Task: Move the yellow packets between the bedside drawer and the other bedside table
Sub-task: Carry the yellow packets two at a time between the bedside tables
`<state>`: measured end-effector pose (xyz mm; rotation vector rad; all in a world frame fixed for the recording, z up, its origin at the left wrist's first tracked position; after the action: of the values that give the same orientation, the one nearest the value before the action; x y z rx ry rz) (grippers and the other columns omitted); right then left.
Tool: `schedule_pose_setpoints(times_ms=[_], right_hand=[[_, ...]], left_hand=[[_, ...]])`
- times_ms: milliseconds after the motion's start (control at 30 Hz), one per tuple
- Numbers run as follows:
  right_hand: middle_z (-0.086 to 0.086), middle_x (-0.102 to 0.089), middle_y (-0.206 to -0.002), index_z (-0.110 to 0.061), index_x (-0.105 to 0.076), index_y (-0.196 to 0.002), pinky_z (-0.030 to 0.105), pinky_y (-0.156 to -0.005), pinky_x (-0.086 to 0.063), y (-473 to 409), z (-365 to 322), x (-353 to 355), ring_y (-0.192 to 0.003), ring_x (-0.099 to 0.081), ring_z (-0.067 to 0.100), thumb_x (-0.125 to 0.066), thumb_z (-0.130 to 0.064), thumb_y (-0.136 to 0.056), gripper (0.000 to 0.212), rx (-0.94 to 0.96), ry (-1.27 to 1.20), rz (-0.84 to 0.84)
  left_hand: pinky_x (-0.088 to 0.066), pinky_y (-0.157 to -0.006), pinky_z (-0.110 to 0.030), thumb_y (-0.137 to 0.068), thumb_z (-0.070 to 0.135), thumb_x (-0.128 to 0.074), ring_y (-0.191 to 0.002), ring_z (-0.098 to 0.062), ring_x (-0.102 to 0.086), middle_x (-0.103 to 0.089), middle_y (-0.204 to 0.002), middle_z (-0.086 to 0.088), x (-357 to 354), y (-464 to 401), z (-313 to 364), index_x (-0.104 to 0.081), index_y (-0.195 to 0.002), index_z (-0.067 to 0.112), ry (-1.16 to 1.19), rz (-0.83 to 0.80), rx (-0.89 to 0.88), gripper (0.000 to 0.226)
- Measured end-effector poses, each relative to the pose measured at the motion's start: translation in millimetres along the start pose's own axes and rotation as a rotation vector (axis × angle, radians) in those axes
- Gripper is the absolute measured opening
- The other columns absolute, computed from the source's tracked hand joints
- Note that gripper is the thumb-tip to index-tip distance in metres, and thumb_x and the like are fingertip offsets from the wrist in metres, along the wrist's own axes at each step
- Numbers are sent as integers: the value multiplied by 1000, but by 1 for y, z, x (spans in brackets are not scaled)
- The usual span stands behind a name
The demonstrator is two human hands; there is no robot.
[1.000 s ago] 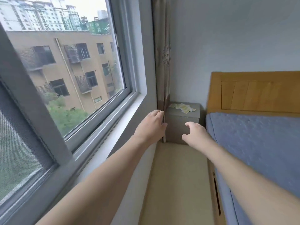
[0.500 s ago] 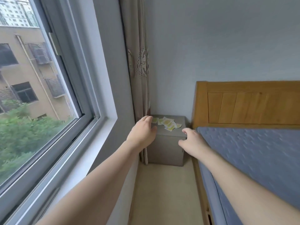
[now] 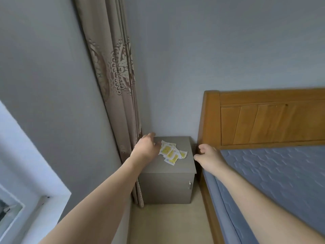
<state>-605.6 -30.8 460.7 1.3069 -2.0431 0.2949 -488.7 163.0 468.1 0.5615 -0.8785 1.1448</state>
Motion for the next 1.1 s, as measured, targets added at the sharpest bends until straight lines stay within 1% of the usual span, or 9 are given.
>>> schedule_pose_setpoints(times_ms=[133, 233, 300, 333, 433, 567, 667, 867, 1100], right_hand=[[7, -54, -132, -12, -52, -134, 39, -100, -44, -113, 9, -21, -120, -53, 23, -58, -13, -89, 45, -114, -171, -38], [11, -52, -81, -14, -57, -76, 39, -68, -41, -200, 14, -42, -71, -51, 22, -54, -7, -82, 9, -149, -238, -66], [32, -59, -104, 6, -62, -92, 34, -71, -41, -248, 14, -55, -73, -53, 27, -54, -2, -84, 14, -233, -361, -84], [-5, -40, -89, 10, -61, -100, 32, -70, -39, -273, 16, -64, -72, -52, 25, -54, 0, -85, 20, -282, -427, -96], [7, -41, -67, -9, -53, -75, 29, -57, -32, -337, 20, -97, -61, -40, 20, -49, 2, -84, 15, -468, -565, -144], [12, -52, -88, -10, -55, -94, 41, -81, -53, -408, 42, -154, -81, -51, 24, -49, -2, -89, 12, -669, -652, -169], [11, -52, -81, -7, -55, -96, 37, -84, -53, -465, 75, -210, -81, -53, 26, -49, -3, -92, 8, -820, -636, -132], [6, -43, -77, -6, -49, -91, 45, -92, -47, -547, 156, -323, -87, -47, 28, -48, -3, -93, 4, -949, -610, -128], [10, -52, -95, -4, -52, -106, 24, -47, -34, -580, 194, -386, -75, -48, 23, -42, -10, -91, 19, -1032, -547, 91]], left_hand=[[-47, -87, -35, -92, 30, -53, -111, -31, -55, -61, -120, -12, -39, -100, -15, -53, -128, 11, 1, -75, 20, 40], [-50, -92, -37, -91, 35, -54, -109, -29, -58, -62, -120, -7, -61, -172, -35, -54, -128, 15, -5, -111, 91, 41], [-51, -89, -34, -89, 36, -53, -108, -26, -59, -64, -118, -6, -72, -218, -49, -55, -128, 19, -22, -152, 133, 42], [-50, -88, -32, -89, 35, -53, -109, -26, -60, -65, -117, -6, -77, -240, -56, -56, -127, 20, -28, -165, 146, 41], [-48, -96, -30, -91, 35, -54, -116, -26, -58, -64, -123, -5, -92, -300, -72, -56, -129, 19, -23, -179, 182, 41], [-42, -97, -29, -96, 26, -49, -122, -26, -54, -58, -133, -9, -154, -373, -105, -51, -135, 12, -21, -266, 199, 42], [-43, -82, -30, -96, 27, -49, -111, -28, -58, -62, -123, -9, -237, -424, -146, -54, -125, 9, -5, -395, 211, 34], [-47, -95, -40, -88, 54, -59, -122, -29, -49, -50, -135, -7, -400, -491, -238, -46, -135, 15, -86, -470, 288, 63], [-37, -100, -38, -80, 58, -67, -121, -29, -35, -41, -135, -7, -455, -499, -287, -39, -140, 17, -154, -354, 201, 78]])
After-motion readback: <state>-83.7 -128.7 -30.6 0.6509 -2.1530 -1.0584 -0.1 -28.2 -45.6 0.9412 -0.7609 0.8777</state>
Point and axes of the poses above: each hand's wrist, its own y-axis away from the middle knuckle, its own x-axis out of the back of the hand, z = x × y, the point moved 2 cm from there along -y, towards the middle knuckle
